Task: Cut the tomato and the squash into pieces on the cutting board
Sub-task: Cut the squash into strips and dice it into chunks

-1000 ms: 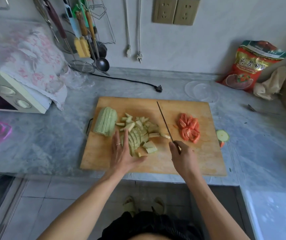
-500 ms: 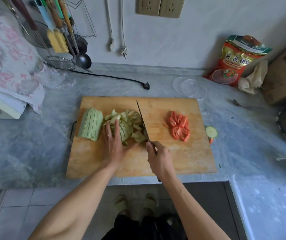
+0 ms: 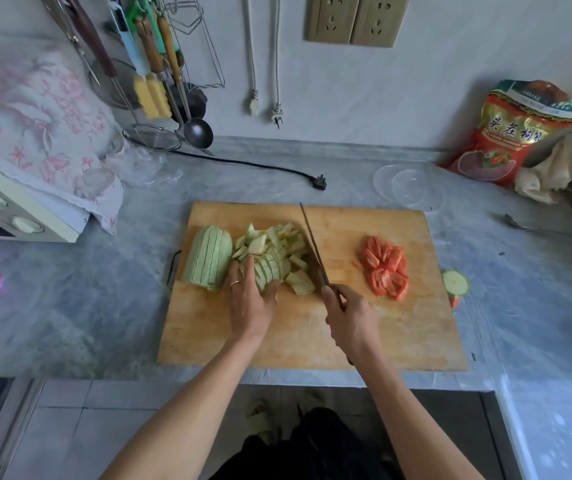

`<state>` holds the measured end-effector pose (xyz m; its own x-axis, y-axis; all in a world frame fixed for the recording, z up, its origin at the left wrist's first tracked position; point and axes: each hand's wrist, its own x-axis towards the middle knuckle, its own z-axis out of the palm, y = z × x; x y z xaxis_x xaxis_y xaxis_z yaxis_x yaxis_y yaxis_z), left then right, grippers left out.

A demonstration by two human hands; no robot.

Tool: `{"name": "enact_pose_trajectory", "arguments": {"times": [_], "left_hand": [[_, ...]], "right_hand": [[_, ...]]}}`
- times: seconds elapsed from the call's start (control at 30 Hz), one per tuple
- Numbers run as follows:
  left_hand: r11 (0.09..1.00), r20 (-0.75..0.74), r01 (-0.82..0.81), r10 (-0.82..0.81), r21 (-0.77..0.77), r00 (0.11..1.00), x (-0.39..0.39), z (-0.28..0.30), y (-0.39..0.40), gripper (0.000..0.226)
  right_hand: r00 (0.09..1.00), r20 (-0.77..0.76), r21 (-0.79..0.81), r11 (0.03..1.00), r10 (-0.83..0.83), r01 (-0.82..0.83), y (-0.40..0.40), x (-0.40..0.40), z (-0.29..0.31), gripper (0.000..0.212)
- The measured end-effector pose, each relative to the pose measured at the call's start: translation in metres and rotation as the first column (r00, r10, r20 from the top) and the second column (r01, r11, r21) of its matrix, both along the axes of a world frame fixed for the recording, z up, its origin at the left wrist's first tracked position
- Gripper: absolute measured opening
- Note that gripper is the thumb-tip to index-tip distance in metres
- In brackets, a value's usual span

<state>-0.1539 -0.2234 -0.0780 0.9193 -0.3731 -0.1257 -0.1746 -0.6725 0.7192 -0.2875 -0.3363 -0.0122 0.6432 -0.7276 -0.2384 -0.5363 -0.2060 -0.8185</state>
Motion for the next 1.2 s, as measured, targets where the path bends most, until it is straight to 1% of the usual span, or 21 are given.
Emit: {"name": "enact_pose_trajectory", "arguments": {"times": [0.07, 0.17, 0.23, 0.33, 0.4, 0.47, 0.5, 0.53, 0.57, 0.6, 0.63, 0.67, 0.7, 0.73, 0.77, 0.87, 0.93, 1.0, 1.13, 1.2], "left_hand": [[0.999, -0.020, -0.012, 0.011, -0.050, 1.000, 0.000, 0.004, -0.008, 0.070], [0.995, -0.026, 0.007, -0.010, -0.102, 1.000, 0.013, 0.011, -0.015, 0.068], [0.996, 0.011, 0.051, -0.051, -0.070, 0.999, 0.025, 0.014, -0.017, 0.066], [0.993, -0.048, 0.106, -0.108, -0.053, 0.993, 0.038, 0.021, -0.009, 0.063], [0.995, -0.080, 0.093, -0.096, -0.042, 0.992, 0.043, 0.024, -0.006, 0.056], [0.998, -0.082, 0.054, -0.055, -0.023, 0.995, 0.044, 0.029, -0.003, 0.052], [0.999, -0.031, 0.053, -0.053, -0.007, 0.998, 0.042, 0.030, -0.003, 0.051], [0.997, 0.051, 0.070, -0.072, 0.023, 0.996, 0.042, 0.030, -0.005, 0.051], [0.991, 0.131, 0.098, -0.109, 0.090, 0.985, 0.040, 0.029, -0.008, 0.053], [0.979, 0.166, 0.108, -0.136, 0.170, 0.977, 0.039, 0.028, -0.013, 0.059], [0.959, 0.145, 0.093, -0.136, 0.269, 0.980, 0.039, 0.028, -0.018, 0.067], [0.935, 0.094, 0.053, -0.092, 0.351, 0.991, 0.039, 0.029, -0.025, 0.074], [0.914, 0.041, 0.017, -0.037, 0.406, 0.998, 0.040, 0.032, -0.031, 0.078], [0.906, -0.012, -0.001, 0.006, 0.423, 1.000, 0.042, 0.033, -0.035, 0.078], [0.923, -0.038, -0.020, 0.037, 0.384, 0.999, 0.043, 0.037, -0.040, 0.075], [0.986, -0.102, -0.081, 0.097, 0.147, 0.990, 0.046, 0.044, -0.044, 0.058], [0.989, -0.174, -0.149, 0.146, -0.004, 0.974, 0.049, 0.044, -0.039, 0.051], [0.972, -0.249, -0.205, 0.172, -0.116, 0.953, 0.052, 0.045, -0.031, 0.048], [0.959, -0.308, -0.161, 0.085, -0.232, 0.948, 0.055, 0.050, -0.017, 0.049], [0.962, -0.326, -0.124, 0.039, -0.243, 0.945, 0.058, 0.052, -0.012, 0.052]], "right_hand": [[0.998, -0.002, -0.029, 0.998, 0.058, -0.059, -0.005, 0.003, 0.001, 0.023], [0.995, 0.002, 0.007, 0.995, 0.098, -0.098, -0.018, 0.011, 0.002, 0.026], [0.993, 0.006, 0.037, 0.993, 0.114, -0.115, -0.032, 0.015, 0.002, 0.028], [0.990, 0.017, 0.054, 0.989, 0.138, -0.139, -0.042, 0.012, 0.003, 0.023], [0.987, 0.058, 0.096, 0.984, 0.147, -0.152, -0.050, 0.012, 0.004, 0.020], [0.984, 0.072, 0.106, 0.980, 0.162, -0.169, -0.054, 0.013, 0.002, 0.017], [0.982, 0.078, 0.106, 0.978, 0.172, -0.180, -0.055, 0.013, 0.000, 0.017], [0.981, 0.080, 0.107, 0.978, 0.174, -0.182, -0.056, 0.013, 0.000, 0.017], [0.980, 0.082, 0.107, 0.976, 0.179, -0.187, -0.056, 0.012, -0.002, 0.019], [0.980, 0.081, 0.109, 0.976, 0.182, -0.191, -0.057, 0.013, -0.002, 0.019], [0.980, 0.077, 0.113, 0.975, 0.183, -0.191, -0.057, 0.013, -0.002, 0.020], [0.979, 0.075, 0.113, 0.974, 0.189, -0.196, -0.058, 0.012, -0.002, 0.020], [0.977, 0.076, 0.106, 0.973, 0.198, -0.205, -0.059, 0.013, -0.001, 0.021], [0.977, 0.069, 0.099, 0.973, 0.202, -0.208, -0.059, 0.013, -0.001, 0.023], [0.975, 0.067, 0.085, 0.973, 0.211, -0.216, -0.061, 0.014, -0.001, 0.024], [0.970, 0.048, 0.051, 0.970, 0.237, -0.239, -0.064, 0.014, 0.000, 0.027], [0.971, 0.047, 0.062, 0.970, 0.232, -0.235, -0.065, 0.014, -0.001, 0.028], [0.972, 0.040, 0.070, 0.970, 0.230, -0.233, -0.065, 0.013, -0.001, 0.027], [0.967, 0.039, 0.038, 0.966, 0.253, -0.255, -0.068, 0.012, 0.000, 0.029], [0.963, 0.051, 0.013, 0.963, 0.266, -0.267, -0.069, 0.012, 0.002, 0.029]]}}
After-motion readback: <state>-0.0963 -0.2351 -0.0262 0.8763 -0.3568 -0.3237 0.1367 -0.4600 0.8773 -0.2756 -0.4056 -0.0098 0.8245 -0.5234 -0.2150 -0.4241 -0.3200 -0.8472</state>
